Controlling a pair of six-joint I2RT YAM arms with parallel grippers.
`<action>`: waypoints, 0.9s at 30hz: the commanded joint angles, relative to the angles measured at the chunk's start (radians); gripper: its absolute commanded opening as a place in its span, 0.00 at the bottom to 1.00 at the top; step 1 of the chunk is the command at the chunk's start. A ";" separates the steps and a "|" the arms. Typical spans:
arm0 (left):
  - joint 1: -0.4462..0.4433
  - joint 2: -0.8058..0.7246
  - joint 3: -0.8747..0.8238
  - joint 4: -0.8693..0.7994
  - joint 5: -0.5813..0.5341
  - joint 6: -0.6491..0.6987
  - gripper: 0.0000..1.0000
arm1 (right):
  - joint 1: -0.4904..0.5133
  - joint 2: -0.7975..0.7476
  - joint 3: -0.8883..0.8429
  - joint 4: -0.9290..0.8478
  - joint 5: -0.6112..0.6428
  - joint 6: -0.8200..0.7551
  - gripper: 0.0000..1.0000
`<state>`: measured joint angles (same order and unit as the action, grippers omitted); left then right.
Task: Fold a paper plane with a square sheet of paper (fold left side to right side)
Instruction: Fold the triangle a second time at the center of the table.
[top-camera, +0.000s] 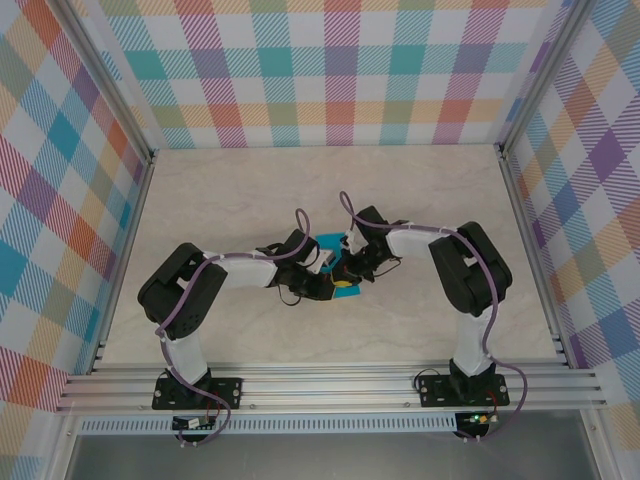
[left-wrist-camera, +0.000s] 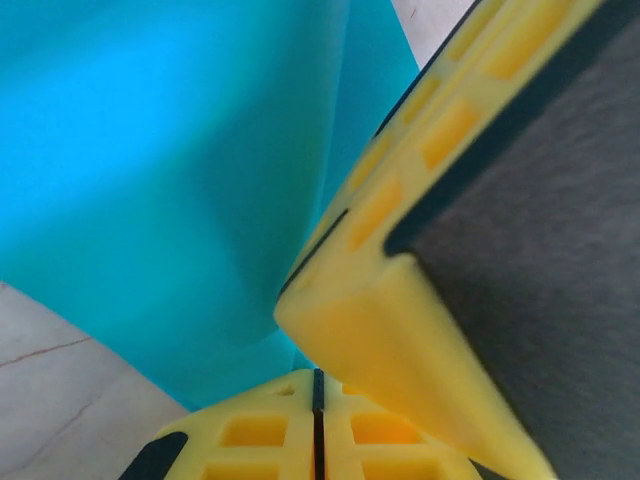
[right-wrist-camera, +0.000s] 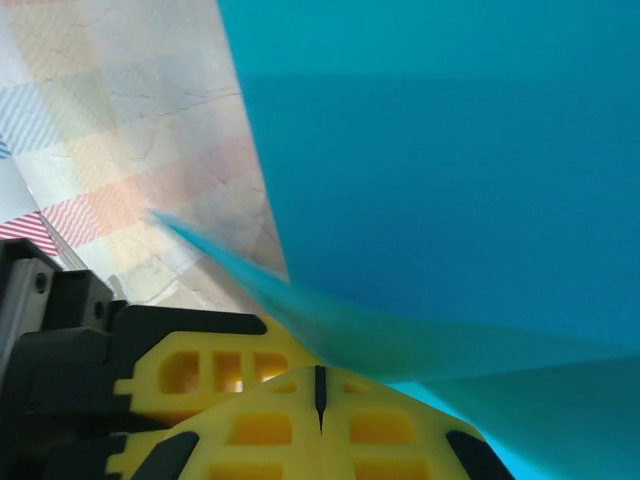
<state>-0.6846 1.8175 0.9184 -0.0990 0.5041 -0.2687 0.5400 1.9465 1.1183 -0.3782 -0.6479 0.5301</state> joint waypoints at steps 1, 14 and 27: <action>-0.002 0.043 -0.039 -0.080 -0.047 0.014 0.07 | 0.006 0.027 0.030 0.002 0.003 -0.027 0.01; 0.000 0.047 -0.035 -0.087 -0.071 0.011 0.07 | 0.011 0.071 0.066 -0.077 0.176 -0.090 0.01; -0.001 0.054 -0.066 -0.067 -0.064 0.007 0.06 | -0.064 0.082 0.111 -0.122 0.256 -0.171 0.02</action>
<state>-0.6846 1.8175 0.9081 -0.0734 0.5037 -0.2691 0.5163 1.9888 1.2011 -0.4778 -0.5198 0.4053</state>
